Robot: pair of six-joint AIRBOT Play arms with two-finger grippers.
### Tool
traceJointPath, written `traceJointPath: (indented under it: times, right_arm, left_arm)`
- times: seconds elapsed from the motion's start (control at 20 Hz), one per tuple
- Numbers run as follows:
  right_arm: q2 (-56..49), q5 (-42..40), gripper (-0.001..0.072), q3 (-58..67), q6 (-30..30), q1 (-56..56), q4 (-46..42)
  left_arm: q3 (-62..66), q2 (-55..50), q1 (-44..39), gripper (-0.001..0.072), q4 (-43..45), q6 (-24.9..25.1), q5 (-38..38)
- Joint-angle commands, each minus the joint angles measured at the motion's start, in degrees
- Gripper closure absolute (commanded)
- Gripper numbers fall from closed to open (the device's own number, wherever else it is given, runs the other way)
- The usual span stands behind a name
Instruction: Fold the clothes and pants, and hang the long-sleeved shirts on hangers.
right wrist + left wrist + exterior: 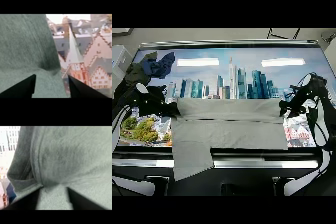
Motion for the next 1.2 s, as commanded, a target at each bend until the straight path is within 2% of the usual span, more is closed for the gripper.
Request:
traceJointPath:
  times: [0.0,0.2,0.3,0.4,0.5,0.65,0.8,1.0,1.05,1.15]
  right_arm:
    - [1.57,3.13,0.0151,1.25,-1.73,-2.03,3.69]
    - [7.15,8.55,0.0135,1.14,-0.44,-11.45,3.67]
    - [10.84,8.24,0.0135,-3.48,-0.44,-14.56,3.61]
    - [15.17,4.94,0.0135,-10.88,-0.48,-15.43,3.43]
    - [18.49,2.36,0.0135,-17.86,-0.98,-15.06,3.67]
    - [20.76,2.01,0.0135,-23.12,-1.53,-14.95,3.67]
    - [21.55,2.43,0.0137,-23.8,-1.53,-14.95,3.76]
    - [22.05,2.78,0.0138,-23.8,-1.75,-14.95,3.72]
    - [22.05,2.99,0.0138,-23.8,-1.75,-14.95,3.69]
    - [22.05,3.34,0.0138,-23.8,-2.03,-14.95,3.65]
  left_arm:
    - [2.05,0.83,1.64,0.0133,-0.74,0.39,-4.35]
    - [1.49,6.99,8.11,0.0134,0.15,4.9,-10.49]
    - [-6.93,11.98,10.45,0.0135,0.17,8.22,-11.02]
    - [-20.39,18.01,11.74,0.0222,0.11,10.6,-7.69]
    - [-33.31,23.74,12.11,0.0222,0.11,13.27,-3.67]
    - [-44.06,28.61,12.09,0.0231,-0.87,15.74,-0.59]
    - [-47.65,28.83,11.87,0.027,-6.56,17.86,0.24]
    - [-49.22,28.72,9.03,0.0276,-7.17,17.73,2.67]
    - [-49.4,28.72,8.39,0.0325,-7.82,17.77,2.89]
    - [-49.44,28.72,7.02,0.0363,-8.09,17.29,2.64]
